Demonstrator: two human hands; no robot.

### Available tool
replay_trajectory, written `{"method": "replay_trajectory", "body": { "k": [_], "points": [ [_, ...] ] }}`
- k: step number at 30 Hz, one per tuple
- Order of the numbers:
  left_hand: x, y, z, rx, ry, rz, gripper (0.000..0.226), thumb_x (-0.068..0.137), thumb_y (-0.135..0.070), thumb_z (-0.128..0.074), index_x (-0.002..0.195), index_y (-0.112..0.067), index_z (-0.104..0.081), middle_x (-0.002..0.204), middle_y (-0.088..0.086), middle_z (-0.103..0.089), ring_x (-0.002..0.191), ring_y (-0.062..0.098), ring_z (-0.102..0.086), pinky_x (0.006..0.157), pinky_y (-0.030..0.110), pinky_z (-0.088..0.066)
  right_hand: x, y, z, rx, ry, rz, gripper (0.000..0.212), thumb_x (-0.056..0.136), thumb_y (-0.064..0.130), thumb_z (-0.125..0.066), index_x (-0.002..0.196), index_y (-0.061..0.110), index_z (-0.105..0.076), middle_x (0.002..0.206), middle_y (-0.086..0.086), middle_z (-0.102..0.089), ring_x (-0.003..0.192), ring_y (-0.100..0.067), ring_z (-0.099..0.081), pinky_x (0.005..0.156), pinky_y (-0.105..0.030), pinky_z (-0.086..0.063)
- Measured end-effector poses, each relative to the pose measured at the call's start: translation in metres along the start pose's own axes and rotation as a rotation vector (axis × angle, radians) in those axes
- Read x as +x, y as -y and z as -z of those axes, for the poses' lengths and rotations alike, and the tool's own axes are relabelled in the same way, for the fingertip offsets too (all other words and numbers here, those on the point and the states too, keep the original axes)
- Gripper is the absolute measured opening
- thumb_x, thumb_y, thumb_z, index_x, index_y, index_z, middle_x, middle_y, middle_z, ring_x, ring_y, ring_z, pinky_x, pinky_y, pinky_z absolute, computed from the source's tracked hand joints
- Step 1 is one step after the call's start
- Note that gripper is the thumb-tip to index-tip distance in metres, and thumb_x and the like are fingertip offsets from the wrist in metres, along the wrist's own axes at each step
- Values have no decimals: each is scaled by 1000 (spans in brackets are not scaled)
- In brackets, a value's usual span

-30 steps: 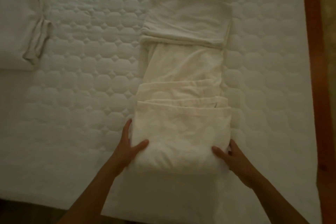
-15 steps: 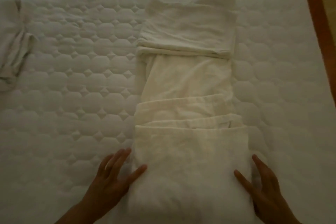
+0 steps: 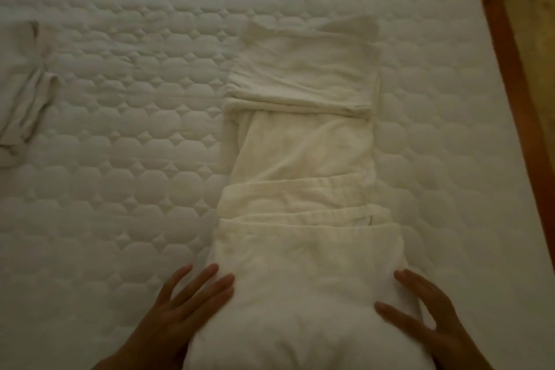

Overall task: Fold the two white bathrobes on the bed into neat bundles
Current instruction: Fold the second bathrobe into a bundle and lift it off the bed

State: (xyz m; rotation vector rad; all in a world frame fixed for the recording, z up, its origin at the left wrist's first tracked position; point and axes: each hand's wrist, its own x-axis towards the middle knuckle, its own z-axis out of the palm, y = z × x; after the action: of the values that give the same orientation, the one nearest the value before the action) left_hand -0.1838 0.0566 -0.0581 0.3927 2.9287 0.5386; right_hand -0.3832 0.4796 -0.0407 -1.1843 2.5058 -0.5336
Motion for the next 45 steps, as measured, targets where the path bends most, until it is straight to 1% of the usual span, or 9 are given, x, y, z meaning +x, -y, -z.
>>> {"method": "replay_trajectory", "body": {
  "k": [5, 8, 11, 13, 20, 23, 26, 31, 45],
  "points": [
    [77, 6, 59, -831, 67, 768, 93, 64, -47, -92, 131, 8, -57, 136, 20, -62, 127, 19, -59, 99, 19, -39, 59, -18, 40, 228, 213, -279, 40, 92, 77, -35, 102, 61, -71, 141, 31, -54, 143, -8, -41, 109, -19, -36],
    [140, 19, 86, -887, 21, 1252, 44, 85, -12, -79, 117, 13, -61, 123, 31, -63, 120, 38, -60, 99, 41, -43, 100, -4, 58, 580, 245, -548, 40, 96, 57, -56, 58, 55, -68, 111, 26, -68, 129, 3, -50, 114, -27, -32],
    [183, 30, 89, -677, -615, 1025, 34, 95, -21, -57, 125, -4, -60, 101, 14, -70, 98, 20, -69, 77, 38, -54, 168, -11, 92, 483, -24, -750, 27, 89, 5, -71, 68, 5, -55, 65, 9, -56, 85, -9, -64, 72, -26, -52],
    [212, 46, 100, -753, -706, 905, 31, 93, -48, -45, 119, -33, -52, 84, -2, -67, 70, 1, -62, 62, 34, -50, 203, -1, 97, 490, -503, -627, 25, 85, 24, -73, 91, 4, -59, 60, 15, -58, 61, 5, -60, 51, -8, -43],
    [366, 143, 140, -637, -814, 876, 38, 106, -40, -43, 97, -4, -48, 75, 6, -56, 77, 18, -60, 63, 37, -31, 366, -64, 129, 543, -783, -573, 48, 93, 62, -55, 96, 14, -58, 80, 7, -62, 70, -6, -60, 58, -21, -43],
    [424, 190, 151, -620, -596, 972, 56, 102, -52, -42, 140, -11, -41, 130, 18, -61, 122, 36, -56, 89, 38, -40, 427, -97, 133, 486, -717, -646, 53, 95, 60, -53, 118, 12, -58, 99, -1, -65, 92, -23, -64, 71, -28, -44],
    [450, 202, 136, -189, -219, 972, 87, 95, -72, -29, 161, -23, 2, 168, 15, -8, 154, 35, -12, 120, 55, -12, 458, -111, 121, 408, -491, -773, 86, 95, 60, -53, 160, 19, -14, 158, -17, -35, 143, -35, -37, 114, -45, -34],
    [440, 166, 84, 123, -114, 564, 75, 91, -79, -17, 156, -50, 7, 169, -4, 15, 156, 25, 13, 120, 60, 8, 452, -84, 70, -80, -296, -419, 70, 98, 68, -25, 157, 45, 5, 169, -5, 11, 156, -23, 7, 121, -53, 9],
    [433, 186, 81, -112, -253, 727, 86, 81, -82, -39, 156, -42, -23, 167, 9, -16, 152, 29, -20, 119, 54, -23, 450, -108, 58, 76, -370, -499, 70, 93, 72, -39, 155, 47, -18, 168, -7, -8, 154, -24, -8, 121, -53, -12]
  ]
}}
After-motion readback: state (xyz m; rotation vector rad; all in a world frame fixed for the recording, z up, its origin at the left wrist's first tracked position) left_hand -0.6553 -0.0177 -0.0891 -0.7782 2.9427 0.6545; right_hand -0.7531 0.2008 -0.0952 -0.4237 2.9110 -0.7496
